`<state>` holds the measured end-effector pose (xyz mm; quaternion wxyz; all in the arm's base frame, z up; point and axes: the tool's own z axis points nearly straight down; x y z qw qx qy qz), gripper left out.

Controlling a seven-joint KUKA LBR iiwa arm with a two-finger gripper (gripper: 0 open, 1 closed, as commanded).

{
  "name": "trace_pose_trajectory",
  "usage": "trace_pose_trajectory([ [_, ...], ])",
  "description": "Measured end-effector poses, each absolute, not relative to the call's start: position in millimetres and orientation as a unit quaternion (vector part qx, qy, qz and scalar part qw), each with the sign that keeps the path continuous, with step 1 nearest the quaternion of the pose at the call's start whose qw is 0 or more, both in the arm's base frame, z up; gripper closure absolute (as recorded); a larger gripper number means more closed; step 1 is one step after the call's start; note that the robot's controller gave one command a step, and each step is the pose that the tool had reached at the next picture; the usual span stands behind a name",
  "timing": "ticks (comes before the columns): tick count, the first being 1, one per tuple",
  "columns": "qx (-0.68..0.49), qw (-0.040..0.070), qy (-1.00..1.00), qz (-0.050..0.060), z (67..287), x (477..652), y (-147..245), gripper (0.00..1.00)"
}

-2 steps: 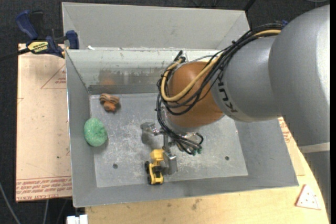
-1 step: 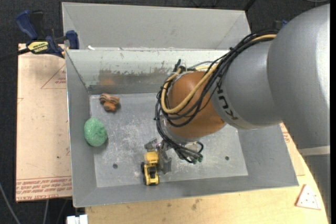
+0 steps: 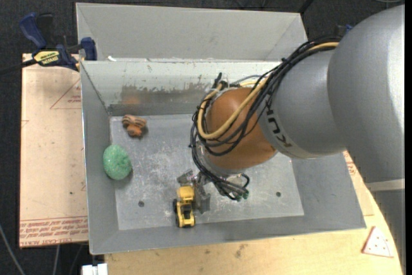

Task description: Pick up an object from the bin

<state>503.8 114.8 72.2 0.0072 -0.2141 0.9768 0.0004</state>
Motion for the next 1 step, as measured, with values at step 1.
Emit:
trace_pose_trajectory([
  [1,-0.205,0.003,0.979,0.000,222.3,516.0,109.7,1.00],
])
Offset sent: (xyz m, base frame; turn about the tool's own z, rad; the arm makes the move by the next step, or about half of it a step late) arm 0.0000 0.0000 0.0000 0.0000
